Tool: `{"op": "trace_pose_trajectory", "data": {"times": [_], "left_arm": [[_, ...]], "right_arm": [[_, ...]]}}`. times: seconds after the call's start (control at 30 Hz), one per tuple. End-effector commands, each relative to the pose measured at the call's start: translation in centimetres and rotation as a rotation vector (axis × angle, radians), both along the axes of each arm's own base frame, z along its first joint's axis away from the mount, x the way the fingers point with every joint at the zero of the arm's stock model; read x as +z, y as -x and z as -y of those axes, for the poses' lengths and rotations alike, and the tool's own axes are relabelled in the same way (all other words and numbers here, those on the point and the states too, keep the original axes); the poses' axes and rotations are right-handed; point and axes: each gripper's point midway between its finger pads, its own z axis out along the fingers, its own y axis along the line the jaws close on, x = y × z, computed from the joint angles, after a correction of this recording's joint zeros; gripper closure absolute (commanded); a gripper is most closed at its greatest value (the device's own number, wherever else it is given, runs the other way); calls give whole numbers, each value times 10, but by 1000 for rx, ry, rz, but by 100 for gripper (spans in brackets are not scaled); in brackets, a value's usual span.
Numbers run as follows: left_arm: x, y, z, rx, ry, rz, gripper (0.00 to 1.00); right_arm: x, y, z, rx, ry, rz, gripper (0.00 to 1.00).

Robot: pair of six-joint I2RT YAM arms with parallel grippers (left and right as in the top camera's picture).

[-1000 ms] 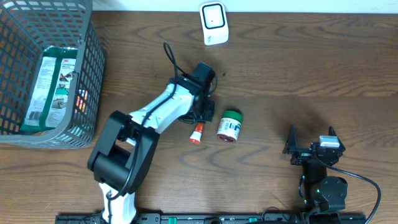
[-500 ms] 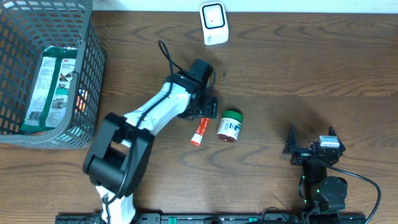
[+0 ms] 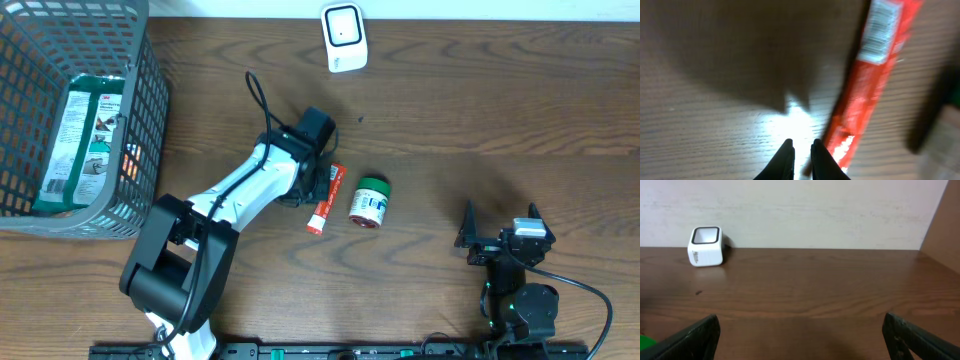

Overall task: Scan the item barcode
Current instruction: 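Lower the red tube onto the table and release it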

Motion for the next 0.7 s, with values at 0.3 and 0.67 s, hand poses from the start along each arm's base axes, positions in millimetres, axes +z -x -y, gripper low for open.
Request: {"op": "trace_pose_trajectory", "data": {"times": [0.3,0.67], "left_arm": [[-23,32,12,-33,43,-74,84],[-22,3,4,-28,-55,81,83]], "right_arm": [[-1,0,5,-26,-13,-1,1],[-1,0,5,-26,-13,-1,1]]}}
